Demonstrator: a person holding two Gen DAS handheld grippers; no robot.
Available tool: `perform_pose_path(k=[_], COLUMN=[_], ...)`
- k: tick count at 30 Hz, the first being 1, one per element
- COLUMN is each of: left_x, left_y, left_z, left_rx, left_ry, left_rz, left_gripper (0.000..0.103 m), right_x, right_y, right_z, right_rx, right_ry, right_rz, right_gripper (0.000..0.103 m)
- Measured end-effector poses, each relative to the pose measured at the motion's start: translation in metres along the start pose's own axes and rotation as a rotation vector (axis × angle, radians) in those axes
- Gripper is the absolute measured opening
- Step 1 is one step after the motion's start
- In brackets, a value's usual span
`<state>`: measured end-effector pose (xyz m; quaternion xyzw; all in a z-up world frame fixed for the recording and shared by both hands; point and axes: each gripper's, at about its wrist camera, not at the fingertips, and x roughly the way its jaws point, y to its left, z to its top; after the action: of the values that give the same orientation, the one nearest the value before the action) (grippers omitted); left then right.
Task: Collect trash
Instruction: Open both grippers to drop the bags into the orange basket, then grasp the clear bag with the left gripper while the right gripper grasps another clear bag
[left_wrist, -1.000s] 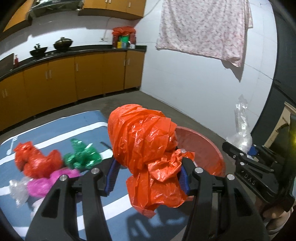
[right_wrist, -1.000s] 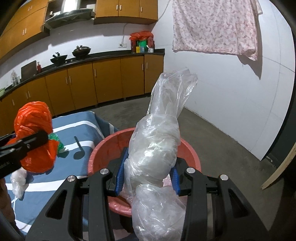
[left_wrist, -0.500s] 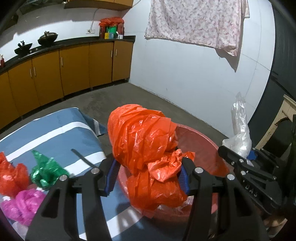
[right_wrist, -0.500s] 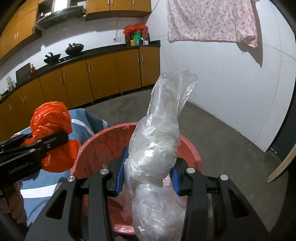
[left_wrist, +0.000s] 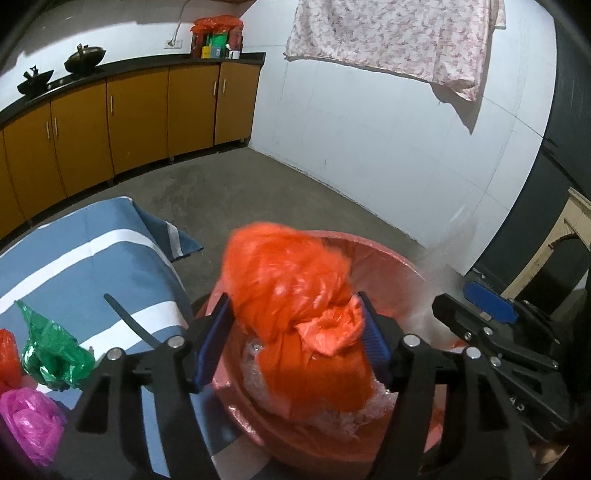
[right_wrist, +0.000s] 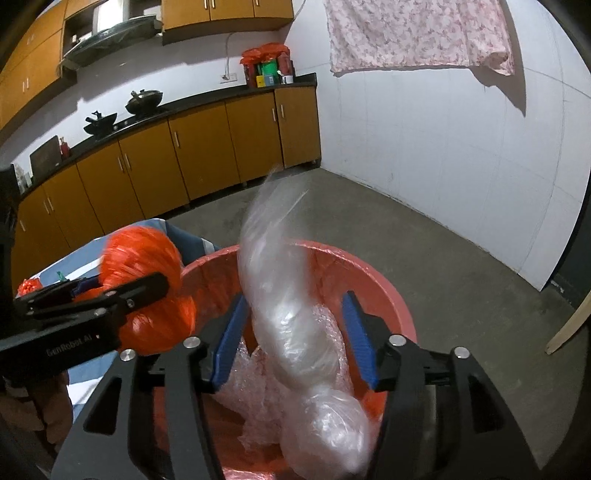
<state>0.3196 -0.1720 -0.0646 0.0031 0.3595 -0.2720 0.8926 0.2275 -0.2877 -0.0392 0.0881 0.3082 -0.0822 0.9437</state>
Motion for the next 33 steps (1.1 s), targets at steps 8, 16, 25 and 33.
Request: perform_pose_path(k=[8, 16, 25, 33], left_x=[-0.012, -0.066, -0.142, -0.213], left_y=[0.003, 0.011, 0.026, 0.087], left_z=[-0.005, -0.020, -0.056, -0.103], left_rx=[-0.012, -0.026, -0.020, -0.125], left_ry=[-0.003, -0.072, -0.152, -0.197], left_rz=[0.017, 0.122, 0.258, 0.478], left_gripper=[0.074, 0.088, 0.091, 0.093], right_x=[-0.008, -0.029, -0.049, -0.065], right_y=[-0.005, -0.006, 0.027, 0.094], right_z=[-0.006, -0.016, -0.024, -0.038], right_rx=[0.005, 0.020, -0.028, -0.130], right_ry=[0.004, -0.028, -0.035, -0.015], right_rz=[-0.034, -0.048, 0.015, 0.140], right_gripper=[0.055, 0.083, 0.086, 0.086])
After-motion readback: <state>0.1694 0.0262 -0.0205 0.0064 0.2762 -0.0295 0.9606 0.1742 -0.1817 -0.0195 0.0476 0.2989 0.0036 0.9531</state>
